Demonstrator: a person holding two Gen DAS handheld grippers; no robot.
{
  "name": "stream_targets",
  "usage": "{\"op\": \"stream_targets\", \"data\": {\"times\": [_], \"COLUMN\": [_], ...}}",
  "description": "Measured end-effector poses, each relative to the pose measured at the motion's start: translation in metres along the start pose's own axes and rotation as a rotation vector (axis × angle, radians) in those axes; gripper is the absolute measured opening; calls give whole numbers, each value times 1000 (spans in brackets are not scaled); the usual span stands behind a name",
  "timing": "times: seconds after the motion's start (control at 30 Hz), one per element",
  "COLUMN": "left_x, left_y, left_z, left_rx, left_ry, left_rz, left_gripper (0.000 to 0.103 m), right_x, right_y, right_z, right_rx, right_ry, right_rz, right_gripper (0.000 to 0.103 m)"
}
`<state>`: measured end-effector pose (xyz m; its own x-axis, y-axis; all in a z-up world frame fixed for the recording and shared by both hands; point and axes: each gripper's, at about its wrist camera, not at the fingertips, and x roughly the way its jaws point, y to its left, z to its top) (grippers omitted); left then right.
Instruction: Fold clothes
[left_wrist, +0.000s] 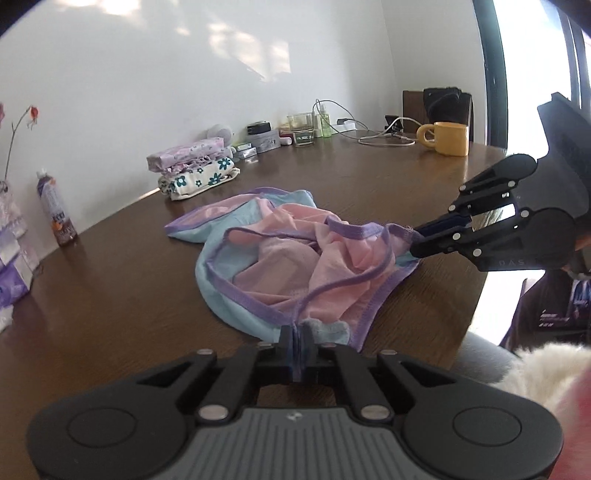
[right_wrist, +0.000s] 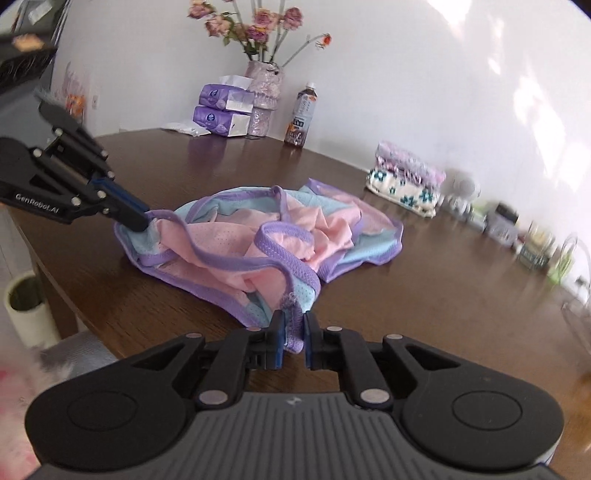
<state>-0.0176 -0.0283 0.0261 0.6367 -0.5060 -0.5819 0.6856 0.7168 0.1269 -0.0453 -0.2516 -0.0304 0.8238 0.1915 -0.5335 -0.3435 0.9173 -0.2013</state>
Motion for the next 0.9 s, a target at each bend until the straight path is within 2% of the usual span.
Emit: {"op": "stream_targets", "data": {"times": [0.17,0.3,0.4,0.47,0.5,0.6,0.63,0.73,0.77,0.83,0.9], "left_x": [3,9,18,22,20,14,12,4,4,4,6], "left_y": [28,47,55,55,51,37,33,10,2,-14,-25], "left_z": [1,1,0,0,2,7,9,14,13,10,5], "left_rx": [-146,-223,-261,-270,-249,-185,-163,-51,-18,49,78], "left_ry": [17,55,88,92,77,31,15,-57,-64,-78,-68], "left_rz": [-55,-119,-188,-203,-178,-105,-81,98,136,214,229], "left_gripper": [12,19,19,16,3,2,1,1,1,1,1], "right_x": [0,5,6,7,7,8,7,8,11,22,31], "right_y": [-22,-35,-32,-28,-26,-20,-16,8,15,25,28], "right_z": [3,6,8,10,11,13,15,20,20,17,13], "right_rx": [97,105,69,38,23,-23,-57,-168,-186,-179,-131], "right_ry": [32,60,61,57,56,50,30,-47,-57,-49,-33], "right_rz": [119,179,140,102,83,25,-34,-221,-247,-239,-215], "right_gripper": [10,19,17,6,6,5,5,5,5,5,7]}}
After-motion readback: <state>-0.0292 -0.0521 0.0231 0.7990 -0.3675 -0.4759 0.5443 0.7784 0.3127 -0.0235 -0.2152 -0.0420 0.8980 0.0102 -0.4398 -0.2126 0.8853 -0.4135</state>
